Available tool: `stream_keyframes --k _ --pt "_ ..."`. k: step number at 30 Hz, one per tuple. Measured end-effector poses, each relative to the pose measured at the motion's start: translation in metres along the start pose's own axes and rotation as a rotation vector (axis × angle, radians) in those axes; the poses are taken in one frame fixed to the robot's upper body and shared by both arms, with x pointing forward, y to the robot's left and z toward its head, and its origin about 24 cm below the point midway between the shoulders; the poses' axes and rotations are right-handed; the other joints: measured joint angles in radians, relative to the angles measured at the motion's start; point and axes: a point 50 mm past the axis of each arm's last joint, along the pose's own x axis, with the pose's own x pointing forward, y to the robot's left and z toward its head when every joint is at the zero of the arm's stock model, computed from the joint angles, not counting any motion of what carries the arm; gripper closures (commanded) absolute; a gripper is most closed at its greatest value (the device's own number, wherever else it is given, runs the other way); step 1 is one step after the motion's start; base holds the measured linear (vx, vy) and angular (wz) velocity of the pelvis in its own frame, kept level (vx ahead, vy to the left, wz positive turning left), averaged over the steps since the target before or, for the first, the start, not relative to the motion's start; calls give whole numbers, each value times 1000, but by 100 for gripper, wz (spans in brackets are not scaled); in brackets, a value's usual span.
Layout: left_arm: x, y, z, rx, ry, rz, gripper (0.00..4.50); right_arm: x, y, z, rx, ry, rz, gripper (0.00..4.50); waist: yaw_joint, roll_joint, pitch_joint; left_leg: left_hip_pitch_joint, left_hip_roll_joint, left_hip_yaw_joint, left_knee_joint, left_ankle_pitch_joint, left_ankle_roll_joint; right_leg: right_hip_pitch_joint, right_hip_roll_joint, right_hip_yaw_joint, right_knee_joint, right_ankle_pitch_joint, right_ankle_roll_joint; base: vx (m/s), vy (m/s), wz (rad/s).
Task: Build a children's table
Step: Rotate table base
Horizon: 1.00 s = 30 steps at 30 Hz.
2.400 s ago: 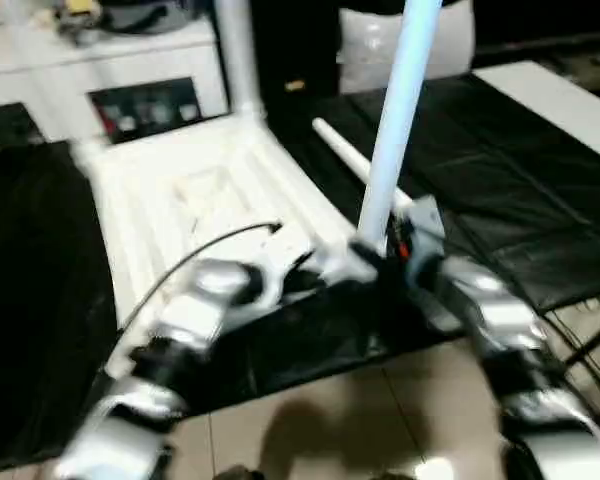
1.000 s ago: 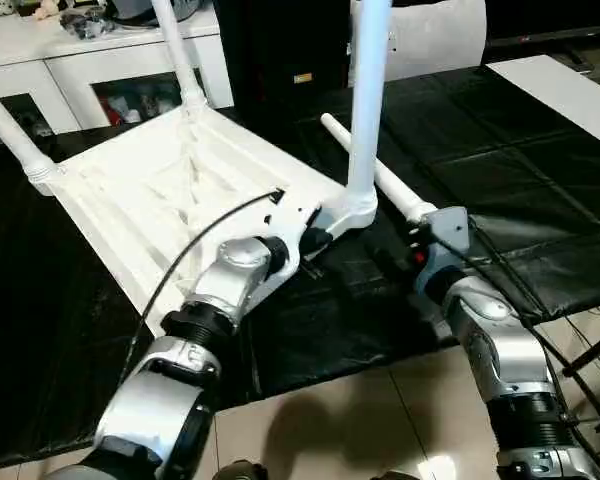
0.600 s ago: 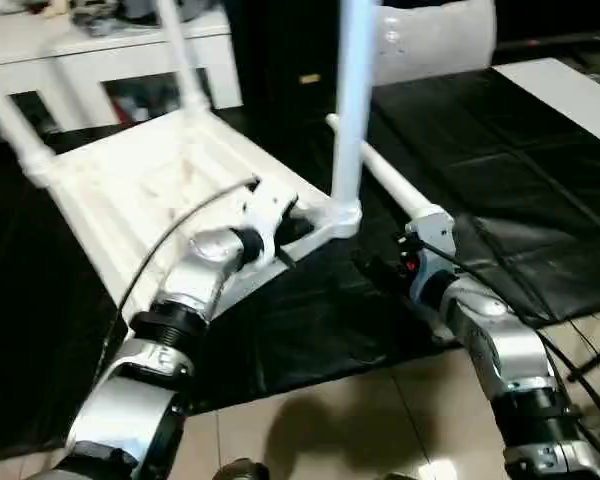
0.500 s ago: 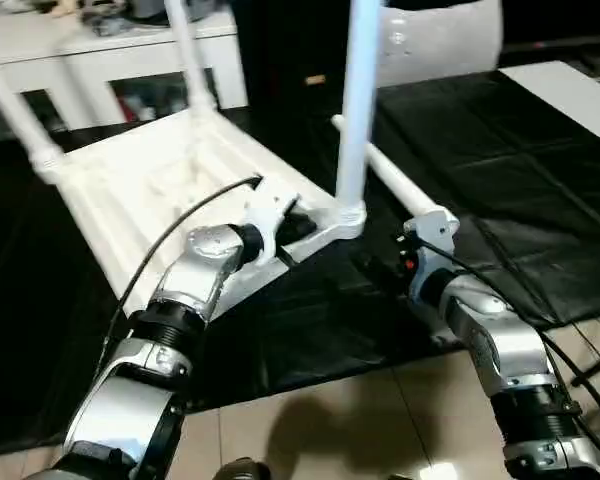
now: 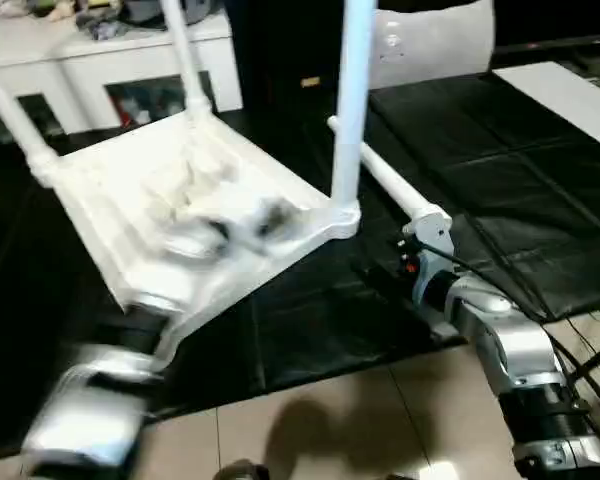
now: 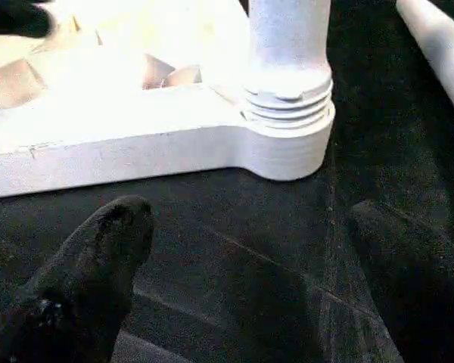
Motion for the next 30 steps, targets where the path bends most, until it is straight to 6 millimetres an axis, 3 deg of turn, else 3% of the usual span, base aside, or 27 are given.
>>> stream_keyframes --k 8,11,22,30 --pt "-42 47 -37 115 299 163 290 19 2 -1 -30 48 15 0 6 0 0 -1 -1 0 0 0 0 0 -1 0 0 0 0 0 0 0" --pt "-53 54 -45 137 392 189 290 27 4 1 -60 71 26 0 5 0 0 0 -1 0 1 0 0 0 -1 0 0 0 0 0 0 0" --pt "-55 15 -83 83 592 -91 290 50 18 3 -39 67 81 0 4 0 0 -1 -1 0 0 0 0 0 -1 0 0 0 0 0 0 0" --pt "-65 -7 -74 27 551 -335 290 60 19 -3 -26 82 67 0 2 1 0 5 -2 0 0 0 0 4 -1 2 0 0 -1 0 0 0"
